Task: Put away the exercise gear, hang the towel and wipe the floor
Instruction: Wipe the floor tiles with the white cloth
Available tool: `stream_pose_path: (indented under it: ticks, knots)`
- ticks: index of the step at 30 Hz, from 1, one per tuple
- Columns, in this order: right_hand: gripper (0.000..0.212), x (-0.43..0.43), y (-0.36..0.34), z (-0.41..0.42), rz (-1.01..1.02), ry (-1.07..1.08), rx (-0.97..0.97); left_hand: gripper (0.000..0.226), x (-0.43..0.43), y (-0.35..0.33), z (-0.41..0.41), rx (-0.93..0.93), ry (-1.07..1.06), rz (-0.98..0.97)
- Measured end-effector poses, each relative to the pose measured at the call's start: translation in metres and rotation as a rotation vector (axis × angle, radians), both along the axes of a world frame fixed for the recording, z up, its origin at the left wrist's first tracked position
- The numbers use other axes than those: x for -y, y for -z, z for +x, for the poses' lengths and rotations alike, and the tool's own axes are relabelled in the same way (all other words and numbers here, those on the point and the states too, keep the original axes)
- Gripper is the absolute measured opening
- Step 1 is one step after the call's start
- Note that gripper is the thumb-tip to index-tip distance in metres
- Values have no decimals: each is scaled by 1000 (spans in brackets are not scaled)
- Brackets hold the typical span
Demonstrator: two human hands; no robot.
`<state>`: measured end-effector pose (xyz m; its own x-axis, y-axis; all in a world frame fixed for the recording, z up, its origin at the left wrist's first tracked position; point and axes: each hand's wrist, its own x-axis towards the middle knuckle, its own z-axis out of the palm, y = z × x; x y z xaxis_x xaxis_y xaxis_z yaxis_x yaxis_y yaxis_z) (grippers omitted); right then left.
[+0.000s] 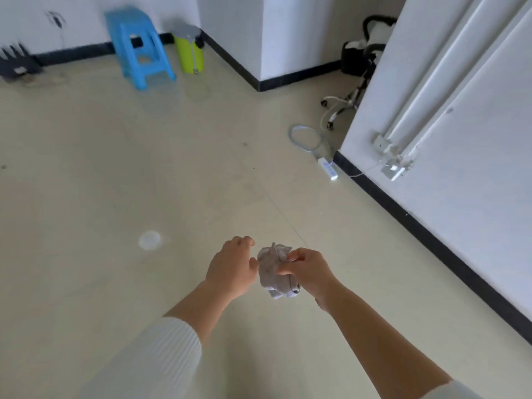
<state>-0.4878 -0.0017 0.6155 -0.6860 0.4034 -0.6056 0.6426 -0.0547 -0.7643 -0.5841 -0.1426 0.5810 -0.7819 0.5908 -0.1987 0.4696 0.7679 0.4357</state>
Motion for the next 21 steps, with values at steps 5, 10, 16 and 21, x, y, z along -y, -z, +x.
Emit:
stream_pose_path:
  ticks: [5,10,16,21]
  knots:
    - [17,31,-104,-127,61,-175,-128,44,65,-91,-101,-121,-180,-3]
    - [18,48,-181,-267,144,-324,-254,48,98,-158,-214,-189,-380,35]
    - [13,45,-231,-466,207,-393,-423,50,86,-212,-395,-336,-497,46]
    - [14,25,-247,-634,231,-434,-450,51,62,-243,-545,-355,-595,29]
